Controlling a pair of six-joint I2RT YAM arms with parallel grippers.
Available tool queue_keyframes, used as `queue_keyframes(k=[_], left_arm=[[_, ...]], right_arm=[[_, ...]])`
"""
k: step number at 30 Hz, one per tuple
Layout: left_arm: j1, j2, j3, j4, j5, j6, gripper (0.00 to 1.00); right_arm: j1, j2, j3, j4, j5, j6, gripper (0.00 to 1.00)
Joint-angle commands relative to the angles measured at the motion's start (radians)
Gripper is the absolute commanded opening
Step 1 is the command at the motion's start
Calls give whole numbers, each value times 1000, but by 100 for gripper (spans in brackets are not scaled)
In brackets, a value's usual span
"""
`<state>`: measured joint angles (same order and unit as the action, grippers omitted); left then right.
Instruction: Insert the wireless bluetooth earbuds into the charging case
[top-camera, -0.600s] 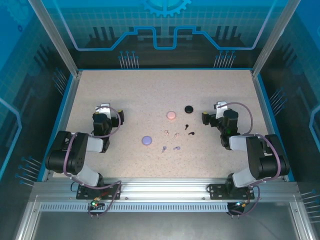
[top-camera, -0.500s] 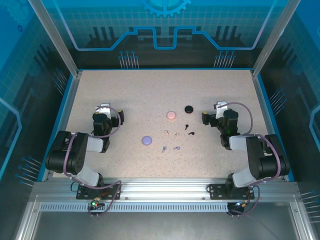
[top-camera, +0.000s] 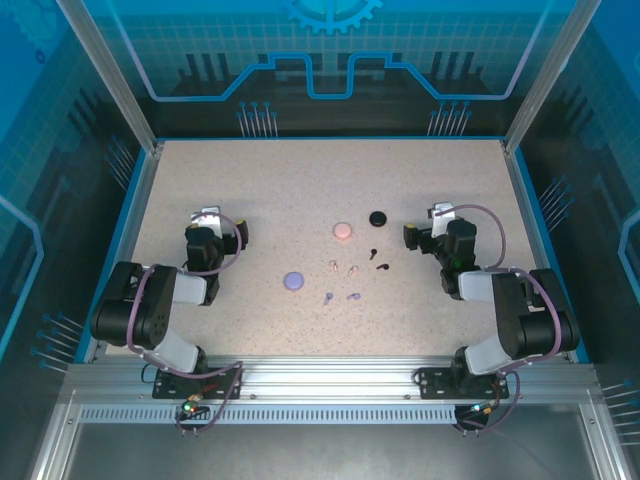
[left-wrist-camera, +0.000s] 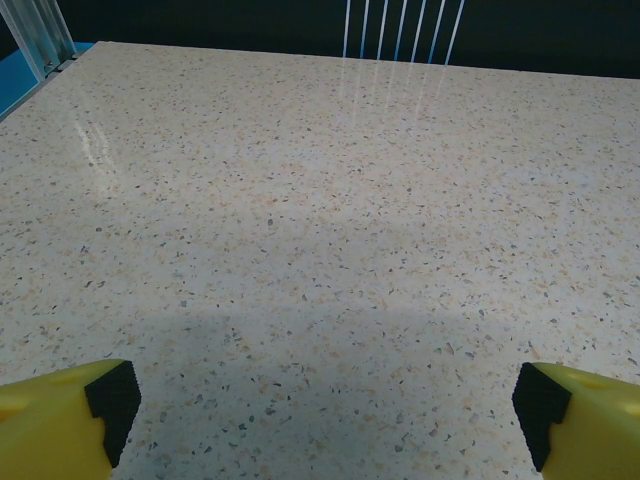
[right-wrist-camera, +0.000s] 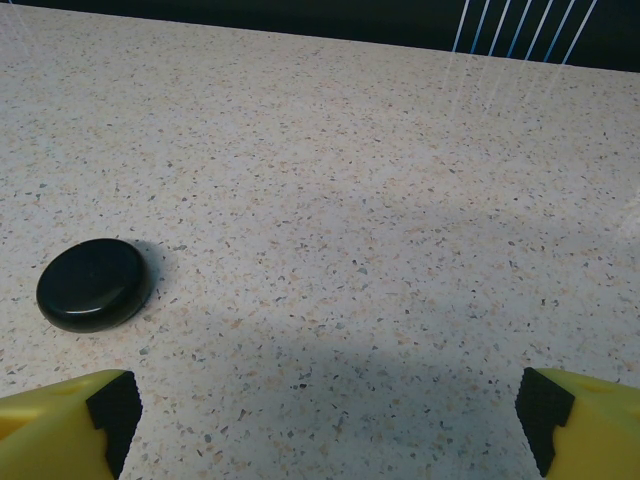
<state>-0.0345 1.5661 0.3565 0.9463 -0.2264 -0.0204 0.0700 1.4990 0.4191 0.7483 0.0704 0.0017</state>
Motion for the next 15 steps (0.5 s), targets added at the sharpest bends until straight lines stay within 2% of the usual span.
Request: queue_keyframes(k=[1, 7, 9, 12, 15], left_arm=[[2, -11, 15, -2, 19, 10, 99], [2, -12, 6, 12, -5, 1, 99], [2, -21, -25, 67, -22, -4, 99], [2, -100, -65, 77, -11, 0, 99], [2, -215, -67, -18, -10, -1, 99]], right_arm=[[-9, 4, 17, -4, -6, -10, 100], [-9, 5, 17, -4, -6, -9, 100], [-11, 4, 18, -4, -7, -8, 100], [-11, 1, 19, -3, -9, -7, 100], [-19, -55, 82, -159, -24, -1, 100]])
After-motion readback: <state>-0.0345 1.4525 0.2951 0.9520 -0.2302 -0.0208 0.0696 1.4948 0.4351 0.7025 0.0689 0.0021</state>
